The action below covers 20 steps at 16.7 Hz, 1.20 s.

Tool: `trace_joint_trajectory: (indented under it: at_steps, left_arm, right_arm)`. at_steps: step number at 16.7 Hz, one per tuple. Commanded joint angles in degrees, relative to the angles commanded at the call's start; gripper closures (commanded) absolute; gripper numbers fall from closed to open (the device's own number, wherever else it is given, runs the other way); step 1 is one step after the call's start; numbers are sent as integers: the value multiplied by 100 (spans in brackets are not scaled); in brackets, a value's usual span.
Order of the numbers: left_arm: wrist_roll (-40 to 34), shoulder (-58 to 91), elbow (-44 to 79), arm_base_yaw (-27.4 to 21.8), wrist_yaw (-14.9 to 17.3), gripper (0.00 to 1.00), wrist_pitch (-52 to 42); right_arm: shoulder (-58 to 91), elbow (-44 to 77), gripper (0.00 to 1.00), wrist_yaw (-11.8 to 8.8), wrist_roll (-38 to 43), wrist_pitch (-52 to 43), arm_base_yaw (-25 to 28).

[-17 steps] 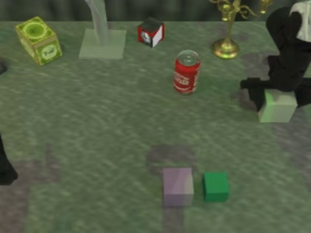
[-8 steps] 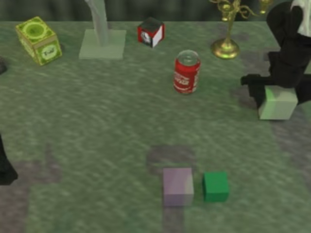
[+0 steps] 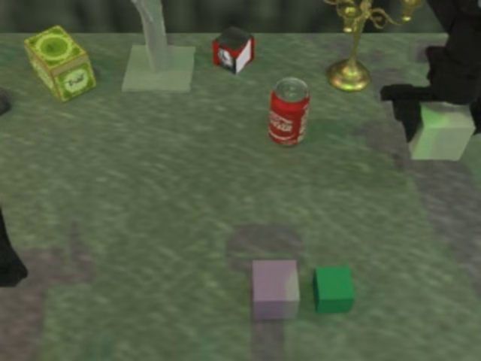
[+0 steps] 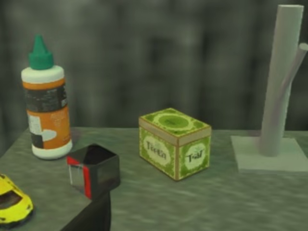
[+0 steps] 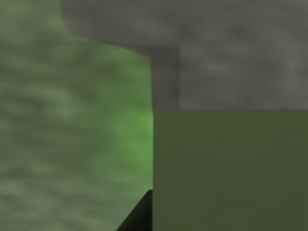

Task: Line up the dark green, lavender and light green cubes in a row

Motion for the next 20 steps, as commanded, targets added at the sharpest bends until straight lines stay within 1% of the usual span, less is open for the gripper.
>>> trace_joint_trajectory:
  at_steps: [3, 4, 7, 10, 17, 20]
  left_arm:
    - [0, 0, 0, 0, 0, 0, 0]
    - [0, 0, 0, 0, 0, 0, 0]
    - [0, 0, 0, 0, 0, 0, 0]
    - [0, 0, 0, 0, 0, 0, 0]
    - [0, 0, 0, 0, 0, 0, 0]
    - [0, 0, 0, 0, 0, 0, 0]
  right_arm:
    - [22, -7, 100, -1, 18, 11, -23]
    - [34, 14, 100, -1, 71, -2, 40]
    - [108, 160, 100, 2, 504, -95, 506]
    - [214, 390, 100, 8, 1241, -241, 1261]
    - [422, 967, 100, 21, 3410, -623, 3504]
    - [457, 1147, 100, 27, 4199, -740, 4325]
